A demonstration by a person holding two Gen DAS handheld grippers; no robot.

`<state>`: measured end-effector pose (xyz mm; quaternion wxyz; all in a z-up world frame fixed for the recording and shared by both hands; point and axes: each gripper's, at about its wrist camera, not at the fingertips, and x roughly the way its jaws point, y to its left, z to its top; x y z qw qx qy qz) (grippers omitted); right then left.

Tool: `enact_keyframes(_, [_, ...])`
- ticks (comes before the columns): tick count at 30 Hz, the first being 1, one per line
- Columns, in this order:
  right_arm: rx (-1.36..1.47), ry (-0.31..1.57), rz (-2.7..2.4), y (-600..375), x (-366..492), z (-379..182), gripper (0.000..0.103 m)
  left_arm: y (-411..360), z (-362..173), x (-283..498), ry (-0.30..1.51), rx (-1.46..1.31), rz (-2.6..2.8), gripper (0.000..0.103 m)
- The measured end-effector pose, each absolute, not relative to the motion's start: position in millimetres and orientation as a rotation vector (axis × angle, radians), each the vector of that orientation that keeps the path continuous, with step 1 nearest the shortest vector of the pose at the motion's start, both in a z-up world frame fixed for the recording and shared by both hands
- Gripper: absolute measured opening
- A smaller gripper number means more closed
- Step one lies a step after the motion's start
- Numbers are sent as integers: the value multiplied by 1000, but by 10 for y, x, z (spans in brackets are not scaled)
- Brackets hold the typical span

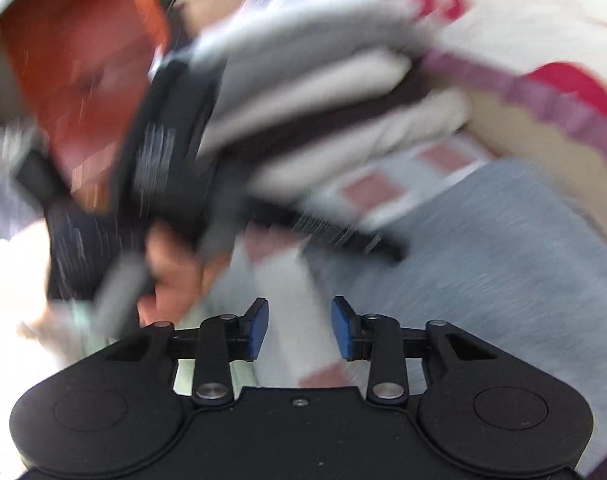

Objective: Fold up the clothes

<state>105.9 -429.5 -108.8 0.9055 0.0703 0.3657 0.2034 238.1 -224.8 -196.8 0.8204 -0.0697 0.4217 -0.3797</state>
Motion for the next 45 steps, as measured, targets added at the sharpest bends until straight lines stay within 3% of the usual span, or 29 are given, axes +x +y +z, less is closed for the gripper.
enact_keyframes(1, [157,751,367,-4409,1081,-1075,64,-2244,-1975,2384,900,-151,-809,10])
enact_keyframes(8, [84,841,14,-5048,1340,-1361,65,-2236,-1990,2418,915,-169,-817,10])
enact_keyframes(11, [25,814,1,-4938,1320,-1460,70,-2239,-1992,2413,916,-151,-817,10])
enact_keyframes(17, [76,848,15,-5140,1244,-1273,70,-2200,-1949,2374,926,-127,-790,10])
enact_keyframes(21, [377,819,-149,-5538,612,-1259,73,-2074,-1922,2257,935,-117,-764,10])
enact_keyframes(27, [1067,725,-139,-6032,-310,-1951,76,-1970,-1901,2262,941,-156,-744,11])
enact_keyframes(33, [1232,690,-38,-5869,-182,-2198,79,-2081,-1827,2165,903,-33,-717,12])
enact_keyframes(35, [1242,693,-17,-5788,-86,-2250,87,-2120,-1802,2126,889,13,-704,26])
enact_keyframes(36, [1231,686,-10,-5757,-25,-2253,87,-2142,-1800,2103,885,41,-680,58])
enact_keyframes(37, [1196,688,-10,-5736,58,-2218,88,-2155,-1810,2091,881,61,-652,76])
enact_keyframes(39, [1103,709,-20,-5703,247,-2116,83,-2151,-1828,2107,872,74,-654,73])
enact_keyframes(42, [901,671,40,-5668,383,-1718,56,-2087,-1840,2176,894,5,-683,64])
enact_keyframes(45, [641,657,77,-5638,526,-1313,53,-2040,-1915,2185,990,-128,-739,59])
